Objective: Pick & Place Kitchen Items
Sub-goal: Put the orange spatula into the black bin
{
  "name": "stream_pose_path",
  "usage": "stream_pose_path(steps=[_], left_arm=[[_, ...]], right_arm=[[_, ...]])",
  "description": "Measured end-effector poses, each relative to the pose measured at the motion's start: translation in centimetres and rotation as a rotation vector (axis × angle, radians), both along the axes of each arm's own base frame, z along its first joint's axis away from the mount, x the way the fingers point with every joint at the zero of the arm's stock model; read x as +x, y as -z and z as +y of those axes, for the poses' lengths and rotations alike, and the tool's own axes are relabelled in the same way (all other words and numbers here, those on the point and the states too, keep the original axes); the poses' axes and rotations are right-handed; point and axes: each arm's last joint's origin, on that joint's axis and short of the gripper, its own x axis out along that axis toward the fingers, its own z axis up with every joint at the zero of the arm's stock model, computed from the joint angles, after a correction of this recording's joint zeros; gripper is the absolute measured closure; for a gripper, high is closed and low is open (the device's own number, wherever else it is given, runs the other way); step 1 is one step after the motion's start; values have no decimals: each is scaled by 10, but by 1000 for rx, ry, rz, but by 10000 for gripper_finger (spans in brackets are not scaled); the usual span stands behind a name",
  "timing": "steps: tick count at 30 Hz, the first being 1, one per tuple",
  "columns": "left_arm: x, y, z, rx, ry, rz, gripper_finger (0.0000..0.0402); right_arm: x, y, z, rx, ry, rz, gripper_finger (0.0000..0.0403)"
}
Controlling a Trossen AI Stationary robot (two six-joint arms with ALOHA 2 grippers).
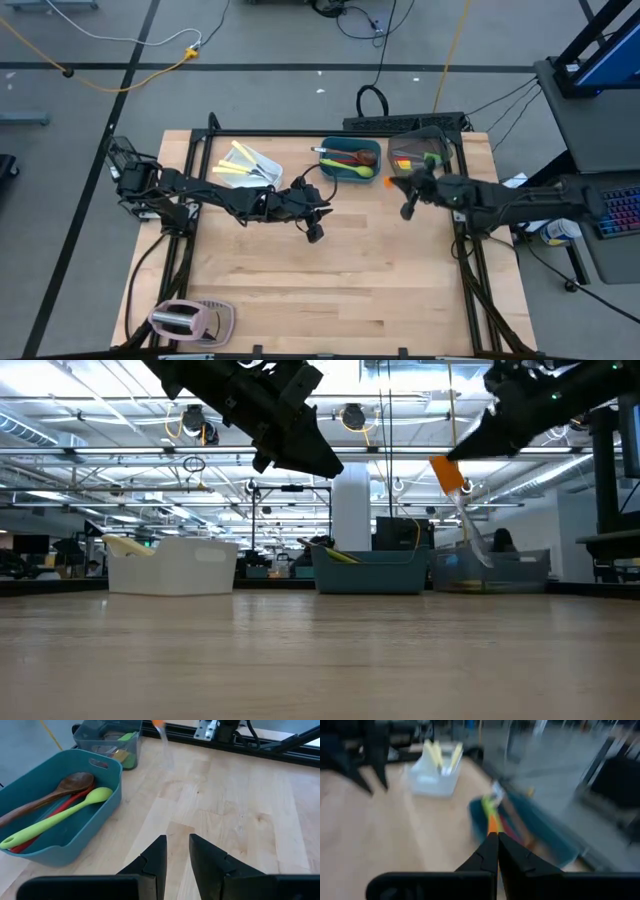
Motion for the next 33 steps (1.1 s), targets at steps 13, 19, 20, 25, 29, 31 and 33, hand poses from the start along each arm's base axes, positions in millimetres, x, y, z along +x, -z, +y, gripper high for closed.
stream_pose_path(steps=[13, 19, 20, 25, 29, 31, 33], left_arm=[[0, 0, 0, -29, -16, -8, 314], [0, 0, 0, -29, -16, -8, 314], [0, 0, 0, -29, -16, -8, 314], [0, 0, 0, -29, -16, -8, 314], [0, 0, 0, -29, -15, -8, 314], [0, 0, 0, -26, -14, -7, 314], [0, 0, 0, -25, -13, -7, 314]], right_arm=[[-5, -23, -35, -566, 222, 170, 403], [-14, -22, -51, -612, 391, 298, 403], [-15, -22, -52, -609, 403, 301, 403], [-18, -12, -61, -596, 445, 341, 403], [-22, 12, -65, -598, 460, 406, 403], [-25, 23, -66, -636, 473, 420, 403], [-29, 33, -68, -695, 495, 423, 403]])
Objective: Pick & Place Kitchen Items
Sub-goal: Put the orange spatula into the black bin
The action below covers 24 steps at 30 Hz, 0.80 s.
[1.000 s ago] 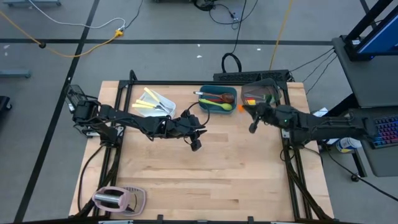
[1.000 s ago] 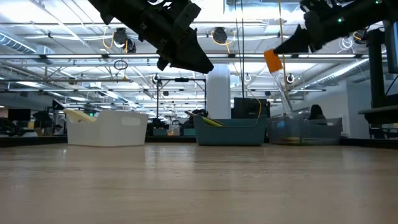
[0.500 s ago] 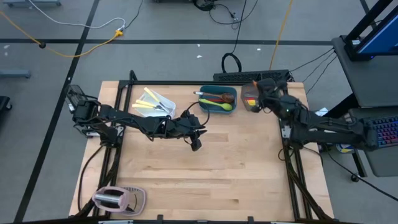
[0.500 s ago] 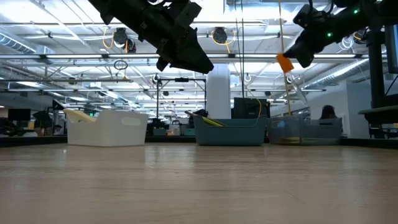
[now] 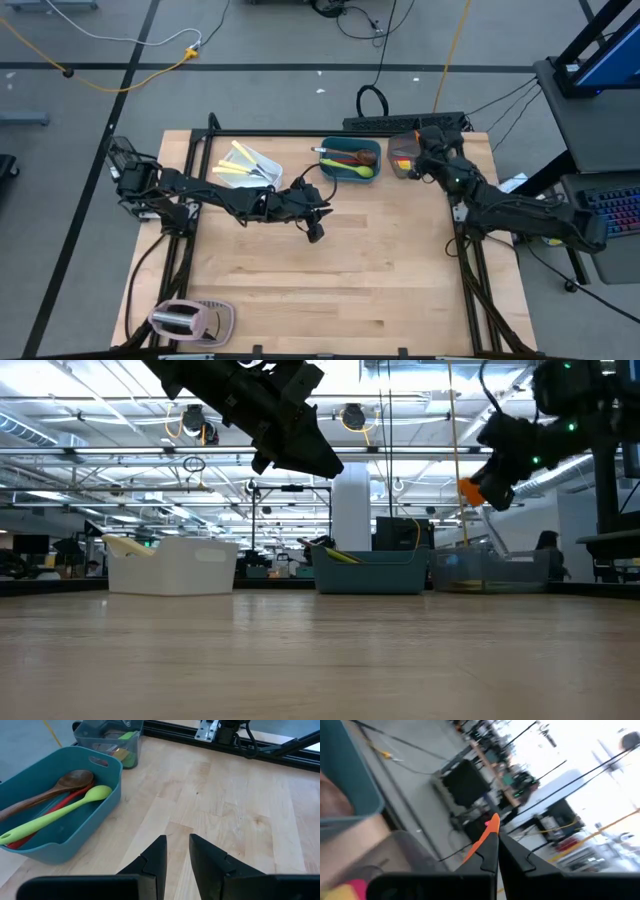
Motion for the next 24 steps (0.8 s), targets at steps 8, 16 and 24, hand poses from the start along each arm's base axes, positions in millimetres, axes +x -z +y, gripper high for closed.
stream_pose_path(steps=[8, 16, 24], left_arm=[[0, 0, 0, -1, -2, -1, 314], [1, -2, 1, 9, -20, -29, 314], [4, -9, 8, 30, -77, -99, 314]], right_arm=[[-21, 42, 2, -118, 58, 96, 403], [-24, 51, -2, -73, 88, 160, 402], [-26, 51, -3, -53, 105, 109, 386]])
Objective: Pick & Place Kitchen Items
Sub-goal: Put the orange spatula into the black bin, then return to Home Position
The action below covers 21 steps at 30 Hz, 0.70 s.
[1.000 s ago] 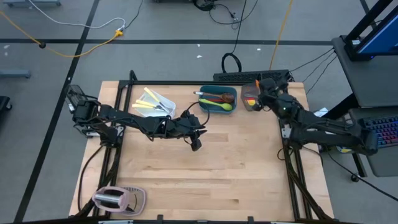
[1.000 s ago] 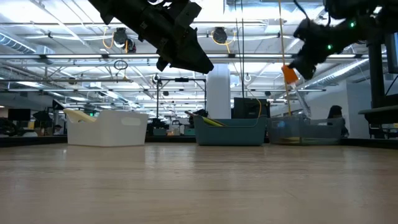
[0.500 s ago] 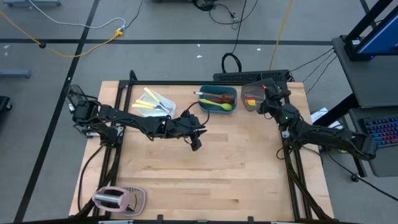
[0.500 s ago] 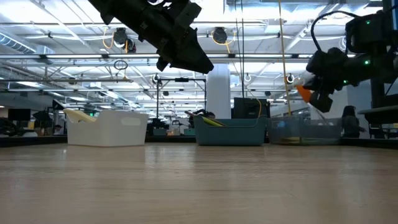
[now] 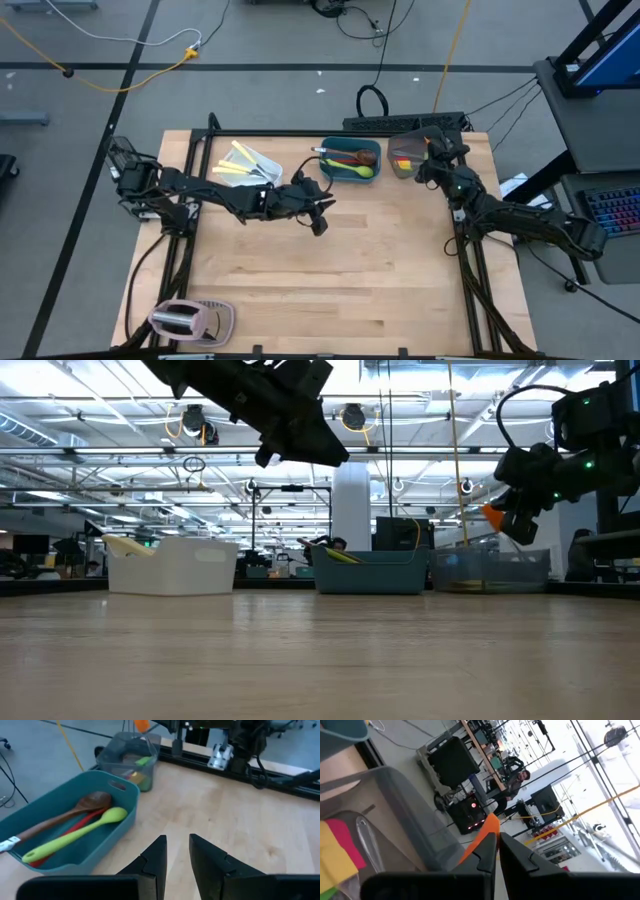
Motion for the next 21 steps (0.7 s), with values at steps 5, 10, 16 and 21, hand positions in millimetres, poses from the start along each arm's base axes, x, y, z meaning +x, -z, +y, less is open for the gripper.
stream_pose_path(steps=[5, 10, 16, 21], left_arm=[[0, -1, 10, 0, -28, -9, 314], [0, -1, 19, -4, -56, -10, 314], [0, -1, 24, -7, -72, -12, 314], [0, -1, 24, -9, -73, -12, 314]], right_arm=[[0, 0, 0, 12, 1, -43, 376], [0, 0, 0, 14, 2, -48, 363], [0, 3, 0, 32, 2, -24, 331], [0, 3, 0, 33, 2, -24, 300]])
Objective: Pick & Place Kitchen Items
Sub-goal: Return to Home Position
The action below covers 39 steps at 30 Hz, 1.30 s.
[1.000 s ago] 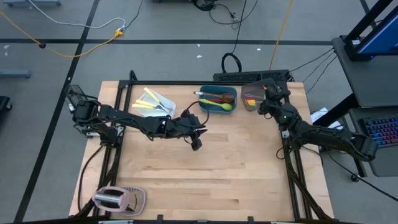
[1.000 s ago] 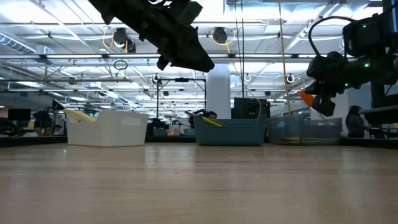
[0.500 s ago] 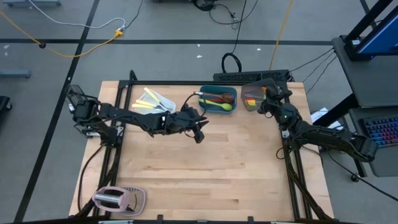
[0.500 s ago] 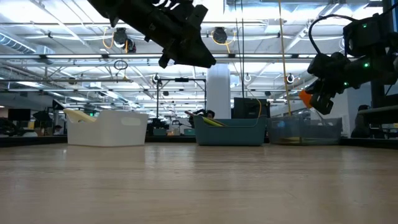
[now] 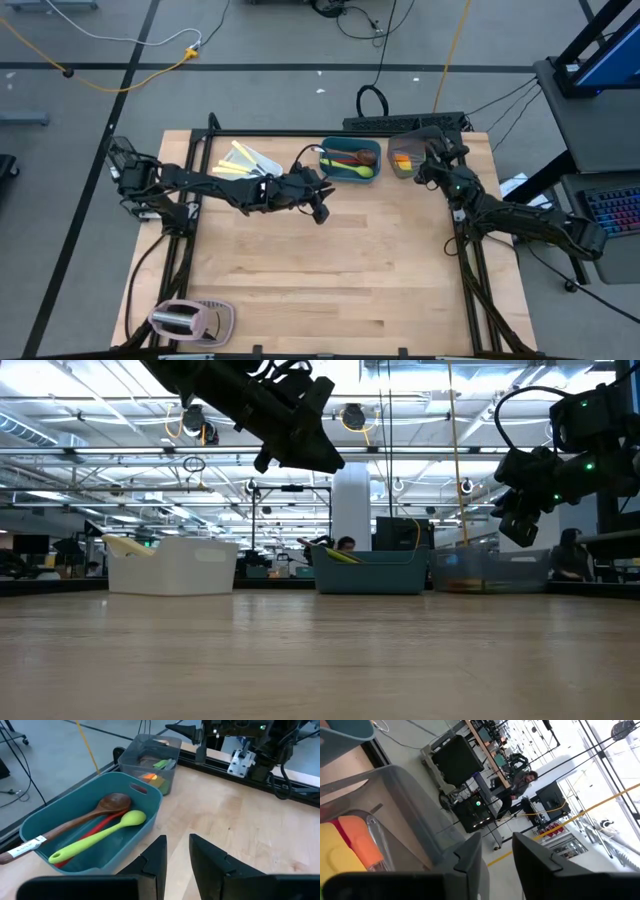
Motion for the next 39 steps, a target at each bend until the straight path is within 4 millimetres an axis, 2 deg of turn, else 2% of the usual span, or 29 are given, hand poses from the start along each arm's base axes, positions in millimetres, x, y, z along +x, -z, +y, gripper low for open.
stream_pose_path(steps=[7, 14, 22, 39], left_arm=[[0, 0, 0, -37, -16, -16, 314], [0, 0, -4, -42, -8, -17, 314], [0, 0, -10, -42, 12, -17, 314], [0, 0, -10, -37, 15, -12, 314]], right_arm=[[0, 0, 0, 17, 4, -57, 270], [0, 0, 0, 22, 4, -75, 257], [0, 0, 0, 37, 7, -128, 254], [0, 3, 0, 114, 23, -293, 259]])
